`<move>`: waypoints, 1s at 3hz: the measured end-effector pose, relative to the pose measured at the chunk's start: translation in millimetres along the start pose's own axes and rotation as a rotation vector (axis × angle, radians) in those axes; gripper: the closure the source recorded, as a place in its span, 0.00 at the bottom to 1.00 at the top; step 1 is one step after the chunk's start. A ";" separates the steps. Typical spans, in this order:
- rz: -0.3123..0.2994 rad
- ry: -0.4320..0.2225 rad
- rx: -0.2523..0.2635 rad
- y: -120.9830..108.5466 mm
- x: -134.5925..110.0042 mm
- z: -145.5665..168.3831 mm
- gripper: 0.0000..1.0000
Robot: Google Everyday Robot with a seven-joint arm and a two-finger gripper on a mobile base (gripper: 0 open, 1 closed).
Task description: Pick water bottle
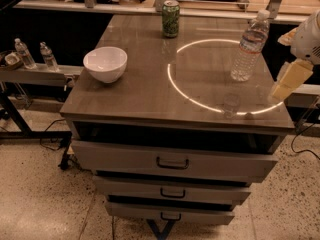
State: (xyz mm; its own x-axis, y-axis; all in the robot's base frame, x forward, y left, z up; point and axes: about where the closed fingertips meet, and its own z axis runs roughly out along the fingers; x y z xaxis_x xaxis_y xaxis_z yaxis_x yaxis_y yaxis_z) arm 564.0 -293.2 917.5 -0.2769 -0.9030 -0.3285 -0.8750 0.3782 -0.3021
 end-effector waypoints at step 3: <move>0.150 -0.219 0.106 -69.8 -29.4 57.0 0.00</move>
Offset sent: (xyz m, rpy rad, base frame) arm 0.0961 0.0201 -0.0187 0.2341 -0.1697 -0.0764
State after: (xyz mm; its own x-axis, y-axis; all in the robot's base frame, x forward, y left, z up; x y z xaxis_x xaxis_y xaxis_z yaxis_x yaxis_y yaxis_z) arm 655.9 -281.5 897.2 -0.2977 -0.7740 -0.5588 -0.7810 0.5341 -0.3237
